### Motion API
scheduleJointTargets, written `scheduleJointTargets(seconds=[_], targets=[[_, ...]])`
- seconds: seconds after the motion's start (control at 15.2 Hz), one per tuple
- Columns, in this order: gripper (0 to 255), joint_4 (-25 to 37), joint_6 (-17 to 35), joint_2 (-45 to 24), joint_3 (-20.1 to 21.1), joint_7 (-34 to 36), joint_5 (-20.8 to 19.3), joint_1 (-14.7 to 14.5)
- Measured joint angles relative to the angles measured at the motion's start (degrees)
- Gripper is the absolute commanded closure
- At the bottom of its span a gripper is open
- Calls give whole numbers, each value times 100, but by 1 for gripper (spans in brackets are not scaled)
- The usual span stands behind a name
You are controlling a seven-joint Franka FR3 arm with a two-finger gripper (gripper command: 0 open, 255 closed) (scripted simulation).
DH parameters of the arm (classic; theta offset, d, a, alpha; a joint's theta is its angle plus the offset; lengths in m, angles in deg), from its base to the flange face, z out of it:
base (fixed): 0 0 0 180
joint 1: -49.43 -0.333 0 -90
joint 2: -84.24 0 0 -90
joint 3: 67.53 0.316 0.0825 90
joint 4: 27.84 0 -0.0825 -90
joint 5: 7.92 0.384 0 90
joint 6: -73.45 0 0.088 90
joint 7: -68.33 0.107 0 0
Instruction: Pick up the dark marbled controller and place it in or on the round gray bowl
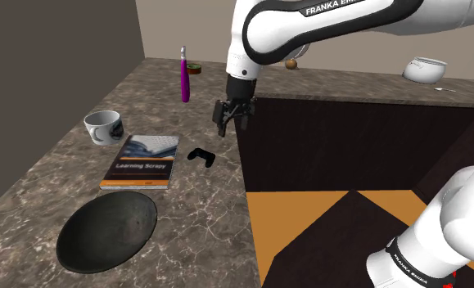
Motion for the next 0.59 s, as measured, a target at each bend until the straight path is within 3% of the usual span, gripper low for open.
scheduleJointTargets(seconds=[0.59], targets=[[0,1839,136,-1890,176,631,-417,-464]])
